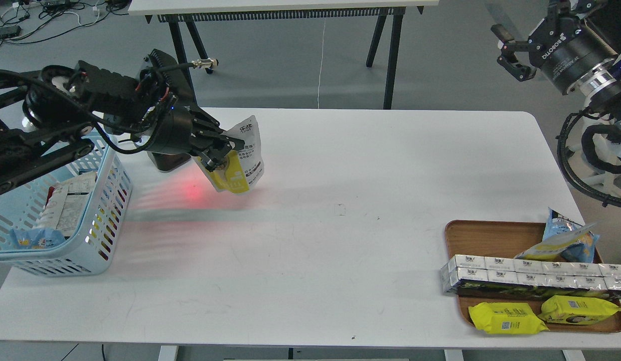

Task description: Scan snack and place in basket

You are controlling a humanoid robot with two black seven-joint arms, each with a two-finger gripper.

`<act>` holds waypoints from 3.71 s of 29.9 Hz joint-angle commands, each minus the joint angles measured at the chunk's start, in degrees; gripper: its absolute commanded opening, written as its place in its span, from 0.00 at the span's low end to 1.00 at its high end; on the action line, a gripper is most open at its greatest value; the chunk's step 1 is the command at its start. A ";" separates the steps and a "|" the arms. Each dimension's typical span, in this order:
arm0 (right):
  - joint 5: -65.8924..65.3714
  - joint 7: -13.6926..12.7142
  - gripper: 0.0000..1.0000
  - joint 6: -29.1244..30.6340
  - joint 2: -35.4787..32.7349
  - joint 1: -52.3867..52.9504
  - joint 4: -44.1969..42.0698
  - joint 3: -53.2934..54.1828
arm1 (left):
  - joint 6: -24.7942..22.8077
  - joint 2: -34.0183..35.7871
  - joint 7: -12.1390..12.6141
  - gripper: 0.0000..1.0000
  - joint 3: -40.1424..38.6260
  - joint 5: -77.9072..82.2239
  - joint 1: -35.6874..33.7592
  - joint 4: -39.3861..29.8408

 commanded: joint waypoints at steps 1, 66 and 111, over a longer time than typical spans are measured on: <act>0.00 0.00 1.00 0.00 0.07 0.00 0.04 0.15 | 0.09 2.40 0.01 0.00 -0.12 0.18 0.49 1.03; 0.00 0.00 1.00 0.00 -0.10 -0.88 0.13 0.85 | -7.12 25.88 0.01 0.37 -13.39 -2.28 15.61 4.55; -14.77 0.00 1.00 0.00 8.51 1.67 4.08 -3.28 | -2.37 -6.55 0.01 0.92 -31.50 -72.94 24.75 11.93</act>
